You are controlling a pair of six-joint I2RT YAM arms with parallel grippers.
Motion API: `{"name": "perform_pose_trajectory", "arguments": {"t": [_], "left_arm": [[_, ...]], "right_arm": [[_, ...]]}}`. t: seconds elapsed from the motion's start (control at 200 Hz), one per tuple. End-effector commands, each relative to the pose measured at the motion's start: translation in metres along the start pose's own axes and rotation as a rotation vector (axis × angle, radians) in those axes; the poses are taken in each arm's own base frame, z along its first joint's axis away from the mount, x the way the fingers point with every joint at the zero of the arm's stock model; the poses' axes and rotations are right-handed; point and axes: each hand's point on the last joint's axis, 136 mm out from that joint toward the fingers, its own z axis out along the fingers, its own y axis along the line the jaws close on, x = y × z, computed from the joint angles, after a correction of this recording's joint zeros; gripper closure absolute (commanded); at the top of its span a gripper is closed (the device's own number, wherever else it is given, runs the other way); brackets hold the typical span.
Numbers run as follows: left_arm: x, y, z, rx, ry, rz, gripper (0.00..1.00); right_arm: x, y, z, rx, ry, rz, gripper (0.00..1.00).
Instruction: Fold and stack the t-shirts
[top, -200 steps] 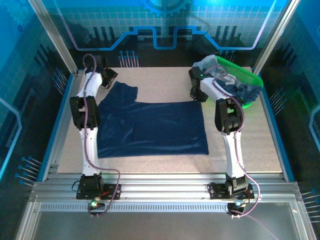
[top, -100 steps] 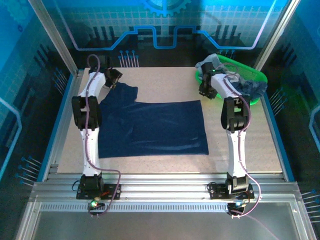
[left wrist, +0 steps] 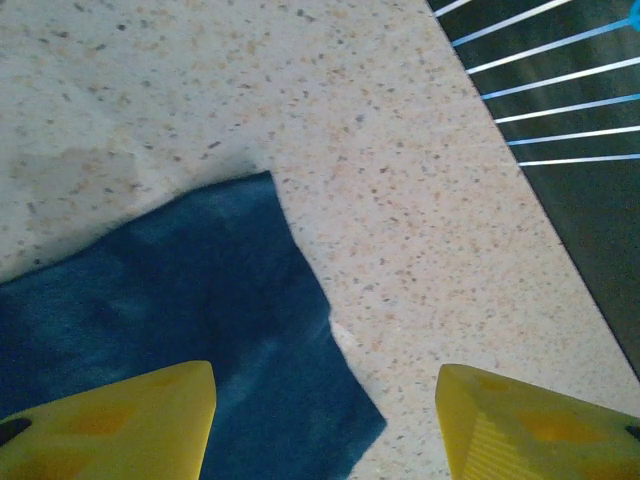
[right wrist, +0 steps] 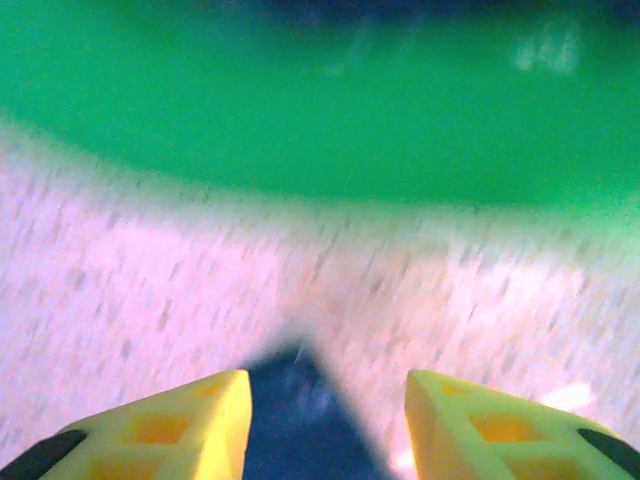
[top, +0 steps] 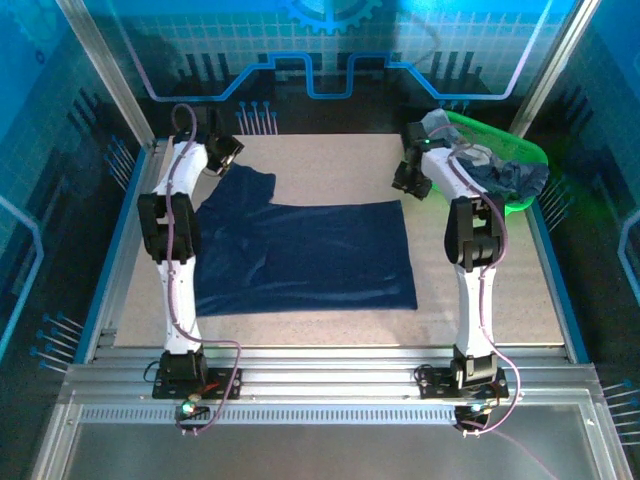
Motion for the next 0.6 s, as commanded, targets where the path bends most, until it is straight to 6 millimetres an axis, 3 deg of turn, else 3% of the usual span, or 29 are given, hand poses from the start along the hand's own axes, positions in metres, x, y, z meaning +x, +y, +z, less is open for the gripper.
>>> {"name": "perform_pose_trajectory", "arguments": {"t": [0.0, 0.145, 0.23, 0.255, 0.425, 0.545, 0.595], "left_arm": [[-0.009, 0.007, -0.013, -0.013, 0.007, 0.010, 0.38], [-0.008, 0.008, -0.011, -0.006, 0.016, 0.013, 0.38], [-0.007, 0.008, -0.012, -0.007, 0.023, 0.011, 0.38], [-0.007, 0.009, -0.011, -0.009, 0.024, 0.010, 0.38], [-0.008, 0.004, -0.011, 0.022, 0.031, 0.003, 0.38], [-0.010, 0.001, 0.000, 0.065, 0.044, -0.018, 0.37], [-0.013, 0.001, 0.006, 0.082, 0.044, -0.034, 0.37]], "right_arm": [[0.013, 0.024, -0.015, -0.039, -0.060, 0.030, 0.52], [0.016, 0.016, 0.014, 0.026, -0.048, 0.015, 0.48], [0.014, 0.014, 0.019, 0.057, -0.033, 0.010, 0.47], [0.021, 0.009, 0.032, 0.092, -0.005, 0.006, 0.47], [0.024, 0.002, 0.051, 0.125, 0.035, 0.009, 0.46], [0.028, 0.003, 0.061, 0.145, 0.075, -0.005, 0.51], [0.028, 0.005, 0.061, 0.144, 0.074, -0.003, 0.59]]}}
